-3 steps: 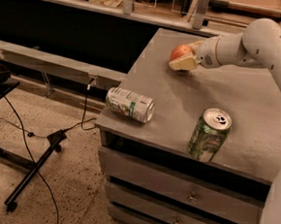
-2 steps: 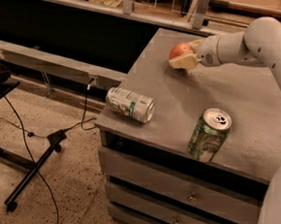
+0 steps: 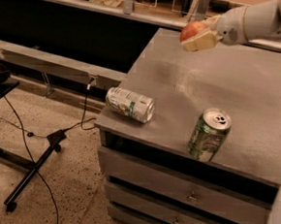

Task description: Move apple near green can

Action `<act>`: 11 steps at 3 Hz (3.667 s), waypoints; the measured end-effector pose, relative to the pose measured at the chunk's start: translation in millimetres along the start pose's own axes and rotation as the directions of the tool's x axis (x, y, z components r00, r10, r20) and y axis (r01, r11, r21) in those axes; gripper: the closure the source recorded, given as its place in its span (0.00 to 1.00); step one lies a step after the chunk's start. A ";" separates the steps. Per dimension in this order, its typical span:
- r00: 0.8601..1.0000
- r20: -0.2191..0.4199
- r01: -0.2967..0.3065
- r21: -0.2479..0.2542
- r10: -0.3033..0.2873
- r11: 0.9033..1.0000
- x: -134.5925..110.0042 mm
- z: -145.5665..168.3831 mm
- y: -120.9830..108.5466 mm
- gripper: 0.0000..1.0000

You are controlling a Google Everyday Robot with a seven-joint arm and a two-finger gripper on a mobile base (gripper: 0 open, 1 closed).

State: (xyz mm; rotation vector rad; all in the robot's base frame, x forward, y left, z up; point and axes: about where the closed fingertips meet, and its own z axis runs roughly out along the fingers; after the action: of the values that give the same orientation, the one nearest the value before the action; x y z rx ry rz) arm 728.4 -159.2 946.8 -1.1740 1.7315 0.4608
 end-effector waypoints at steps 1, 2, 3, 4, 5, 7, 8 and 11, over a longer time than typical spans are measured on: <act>0.997 -0.075 0.013 0.082 -0.007 0.997 -13.5 -78.0 23.5 1.00; 0.991 -0.132 -0.013 0.201 0.040 0.980 -6.2 -155.0 55.4 1.00; 0.984 -0.162 -0.038 0.243 0.079 0.969 13.9 -184.1 69.4 1.00; 0.985 -0.158 -0.034 0.236 0.073 0.971 10.7 -179.4 68.0 1.00; 0.988 -0.115 -0.077 0.189 0.100 0.979 34.7 -167.8 63.9 1.00; 0.963 -0.043 -0.263 0.073 0.266 0.962 131.1 -202.6 122.6 1.00; 0.963 -0.043 -0.263 0.073 0.266 0.962 131.1 -202.5 122.6 1.00; 0.984 -0.158 -0.084 0.028 0.088 0.996 156.0 -246.7 204.7 1.00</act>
Offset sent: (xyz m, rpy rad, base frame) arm -0.2269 -0.1692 0.0851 -0.1650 -0.0173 -0.4507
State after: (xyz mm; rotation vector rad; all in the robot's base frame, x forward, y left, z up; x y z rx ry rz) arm 416.5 -321.9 888.7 -1.1498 1.9258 0.4086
